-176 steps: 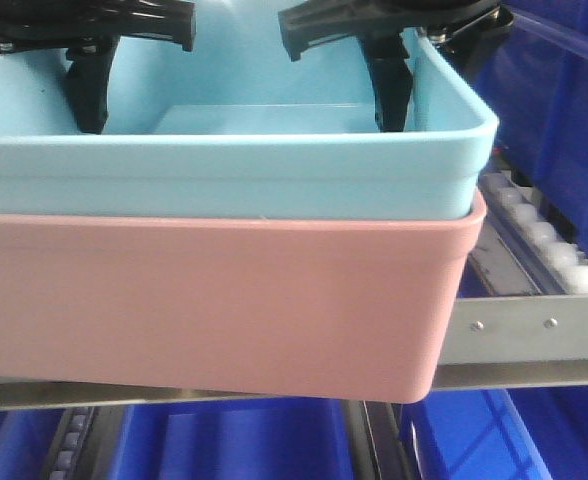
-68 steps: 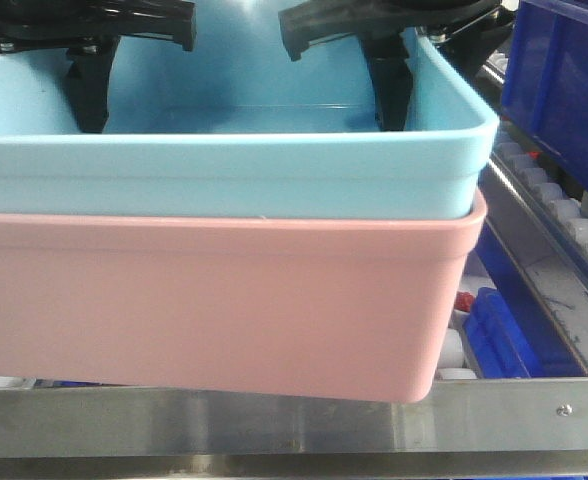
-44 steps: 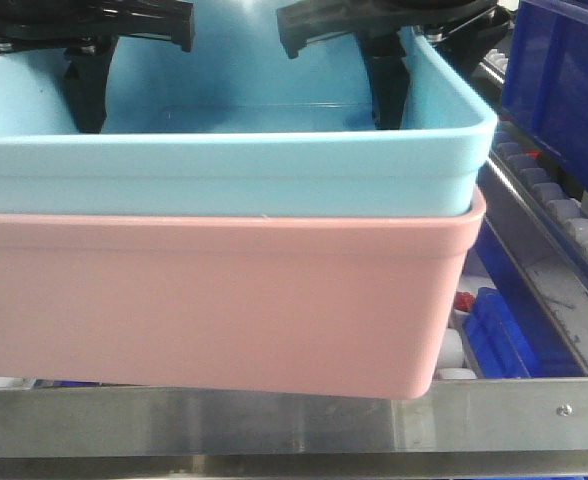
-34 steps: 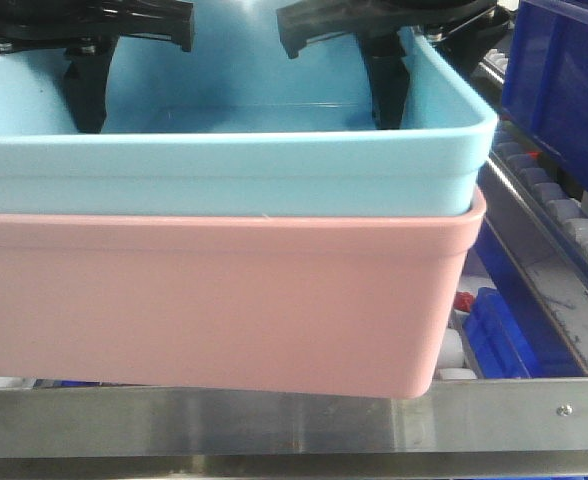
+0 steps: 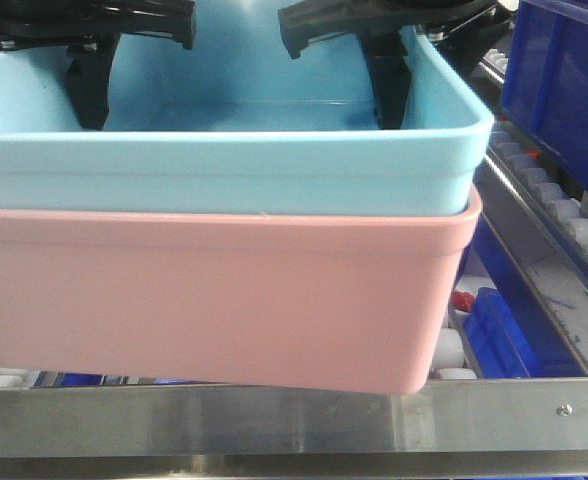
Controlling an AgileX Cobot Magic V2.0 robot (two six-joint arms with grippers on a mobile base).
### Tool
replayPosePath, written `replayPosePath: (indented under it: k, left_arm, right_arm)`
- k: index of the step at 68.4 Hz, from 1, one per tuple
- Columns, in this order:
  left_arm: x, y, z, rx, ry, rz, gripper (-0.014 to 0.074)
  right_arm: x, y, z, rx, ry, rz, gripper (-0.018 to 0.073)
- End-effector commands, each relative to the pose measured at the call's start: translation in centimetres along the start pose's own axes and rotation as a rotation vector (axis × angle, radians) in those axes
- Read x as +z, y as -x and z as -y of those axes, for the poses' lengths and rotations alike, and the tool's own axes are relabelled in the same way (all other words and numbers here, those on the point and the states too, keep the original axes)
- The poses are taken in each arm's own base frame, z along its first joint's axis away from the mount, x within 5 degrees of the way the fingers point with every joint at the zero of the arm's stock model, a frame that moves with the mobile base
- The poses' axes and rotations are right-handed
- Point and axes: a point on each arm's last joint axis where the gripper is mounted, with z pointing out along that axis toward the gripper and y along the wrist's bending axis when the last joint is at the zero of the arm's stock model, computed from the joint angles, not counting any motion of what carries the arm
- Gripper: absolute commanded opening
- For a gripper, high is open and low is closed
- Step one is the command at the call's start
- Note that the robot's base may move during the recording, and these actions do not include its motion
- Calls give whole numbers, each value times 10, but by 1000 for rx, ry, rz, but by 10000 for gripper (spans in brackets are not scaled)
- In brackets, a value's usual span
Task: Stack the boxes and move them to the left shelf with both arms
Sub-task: 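Hold the stack with both grippers above the shelf's front metal rail, then push the stack forward with both grippers and lower it onto the rollers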
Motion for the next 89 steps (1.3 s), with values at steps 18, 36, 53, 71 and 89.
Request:
replayPosePath:
  k: [18,36,53,71,89]
  left_arm:
    - [-40,22,16,0,-202,240,-3]
    - [-38,31,11,-42,-240,279,-3]
    - [-30,51,-6,-131,-279,350,-3]
    - [3,65,-18,-168,-265,369,-3]
    - [53,59,-8,-125,-204,278,-3]
  right_arm:
    - [-34,31,-8,38,182,263,56]
    - [-47,57,5,51,200,326,56]
    - [-41,81,-3,43,201,345,56]
    - [6,85,-12,31,159,278,56]
    - [43,84,-14,16,126,233,56]
